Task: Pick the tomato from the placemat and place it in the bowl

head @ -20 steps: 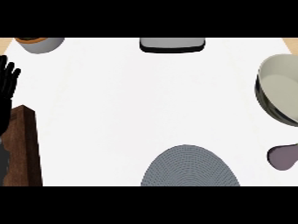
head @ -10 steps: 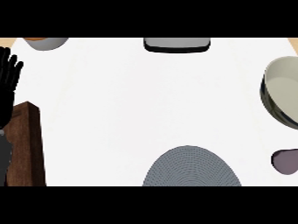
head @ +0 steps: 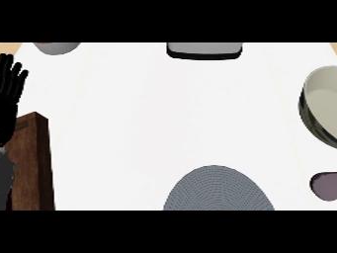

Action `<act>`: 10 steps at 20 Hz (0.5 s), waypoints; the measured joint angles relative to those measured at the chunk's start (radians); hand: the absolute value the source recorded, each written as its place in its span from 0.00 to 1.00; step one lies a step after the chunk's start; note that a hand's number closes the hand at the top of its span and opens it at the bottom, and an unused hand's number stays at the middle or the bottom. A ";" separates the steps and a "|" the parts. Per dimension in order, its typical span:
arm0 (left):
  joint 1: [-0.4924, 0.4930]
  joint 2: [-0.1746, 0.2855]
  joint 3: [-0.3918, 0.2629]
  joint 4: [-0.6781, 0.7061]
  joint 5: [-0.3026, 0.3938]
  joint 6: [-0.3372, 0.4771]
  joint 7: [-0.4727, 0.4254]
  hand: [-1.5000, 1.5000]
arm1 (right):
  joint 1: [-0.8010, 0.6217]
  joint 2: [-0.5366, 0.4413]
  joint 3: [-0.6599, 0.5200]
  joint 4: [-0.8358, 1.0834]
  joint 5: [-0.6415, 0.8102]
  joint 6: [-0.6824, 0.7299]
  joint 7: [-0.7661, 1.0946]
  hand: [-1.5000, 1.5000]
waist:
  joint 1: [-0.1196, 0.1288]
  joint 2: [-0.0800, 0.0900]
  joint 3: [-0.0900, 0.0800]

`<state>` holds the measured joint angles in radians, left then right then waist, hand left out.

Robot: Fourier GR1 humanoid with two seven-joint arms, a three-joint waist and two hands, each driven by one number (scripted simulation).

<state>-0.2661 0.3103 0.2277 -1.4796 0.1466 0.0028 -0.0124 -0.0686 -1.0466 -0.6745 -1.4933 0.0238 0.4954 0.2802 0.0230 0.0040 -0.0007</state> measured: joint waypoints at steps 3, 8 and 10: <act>-0.021 0.001 0.003 0.025 -0.005 0.001 -0.008 0.50 | -0.078 0.041 0.119 0.001 0.033 -0.042 0.050 1.00 | -0.001 0.001 0.000; -0.027 -0.003 0.003 0.036 -0.007 -0.002 -0.012 0.50 | -0.173 0.119 0.271 0.075 0.146 -0.123 0.047 1.00 | -0.004 0.000 0.000; -0.027 -0.004 0.002 0.031 -0.010 0.000 -0.010 0.50 | -0.201 0.143 0.321 0.129 0.216 -0.169 0.027 1.00 | -0.003 0.001 0.001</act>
<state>-0.2930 0.3062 0.2297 -1.4483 0.1369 0.0029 -0.0226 -0.2693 -0.9037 -0.3537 -1.3644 0.2400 0.3263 0.3073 0.0199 0.0048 0.0001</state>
